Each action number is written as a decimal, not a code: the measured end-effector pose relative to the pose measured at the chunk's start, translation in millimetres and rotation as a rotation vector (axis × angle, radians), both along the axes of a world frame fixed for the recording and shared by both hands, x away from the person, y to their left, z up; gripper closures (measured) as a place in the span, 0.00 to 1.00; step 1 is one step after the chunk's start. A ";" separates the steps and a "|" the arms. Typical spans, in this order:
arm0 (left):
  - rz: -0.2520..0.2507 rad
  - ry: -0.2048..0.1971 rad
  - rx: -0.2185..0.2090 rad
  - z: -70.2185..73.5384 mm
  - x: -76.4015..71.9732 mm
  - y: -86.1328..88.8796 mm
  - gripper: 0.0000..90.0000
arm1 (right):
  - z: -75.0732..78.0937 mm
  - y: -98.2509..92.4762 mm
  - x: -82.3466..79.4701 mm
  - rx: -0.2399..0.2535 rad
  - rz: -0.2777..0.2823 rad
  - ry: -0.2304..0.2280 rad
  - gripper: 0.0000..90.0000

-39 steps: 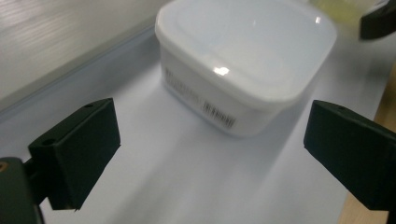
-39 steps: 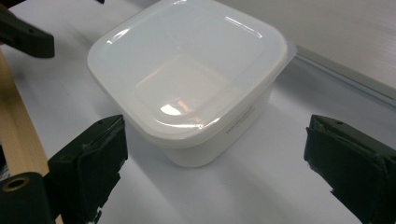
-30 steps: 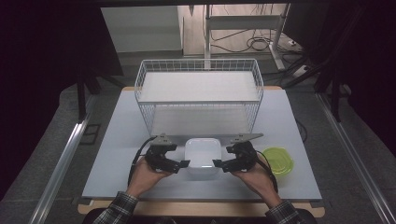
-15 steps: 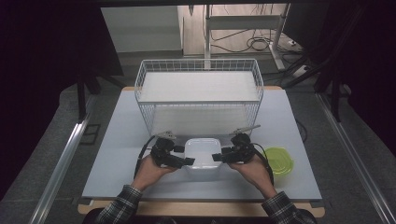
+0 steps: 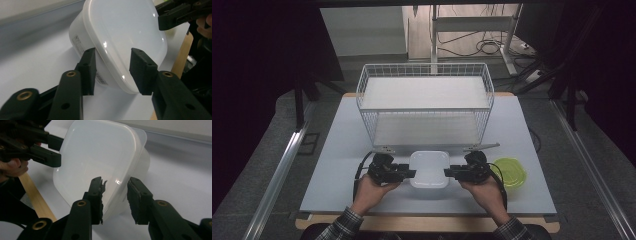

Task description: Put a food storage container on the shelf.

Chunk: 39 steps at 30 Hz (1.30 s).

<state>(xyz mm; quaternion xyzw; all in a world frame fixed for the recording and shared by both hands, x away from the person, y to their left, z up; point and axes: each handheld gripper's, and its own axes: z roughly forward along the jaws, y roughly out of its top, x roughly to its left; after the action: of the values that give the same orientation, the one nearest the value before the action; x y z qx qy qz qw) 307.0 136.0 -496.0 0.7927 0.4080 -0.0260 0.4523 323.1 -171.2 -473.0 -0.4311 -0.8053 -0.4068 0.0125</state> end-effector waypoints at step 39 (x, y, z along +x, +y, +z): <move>0.176 -0.142 -0.038 26.7 -14.0 -2.7 0.88 | 15.2 0.4 -10.6 0.080 -0.121 -0.204 0.87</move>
<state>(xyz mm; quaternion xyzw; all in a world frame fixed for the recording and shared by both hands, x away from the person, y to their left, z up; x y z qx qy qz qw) 293.1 133.4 -469.3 0.7448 0.4425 0.0626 0.4956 312.5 -170.8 -457.9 -0.4345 -0.7580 -0.4803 -0.0768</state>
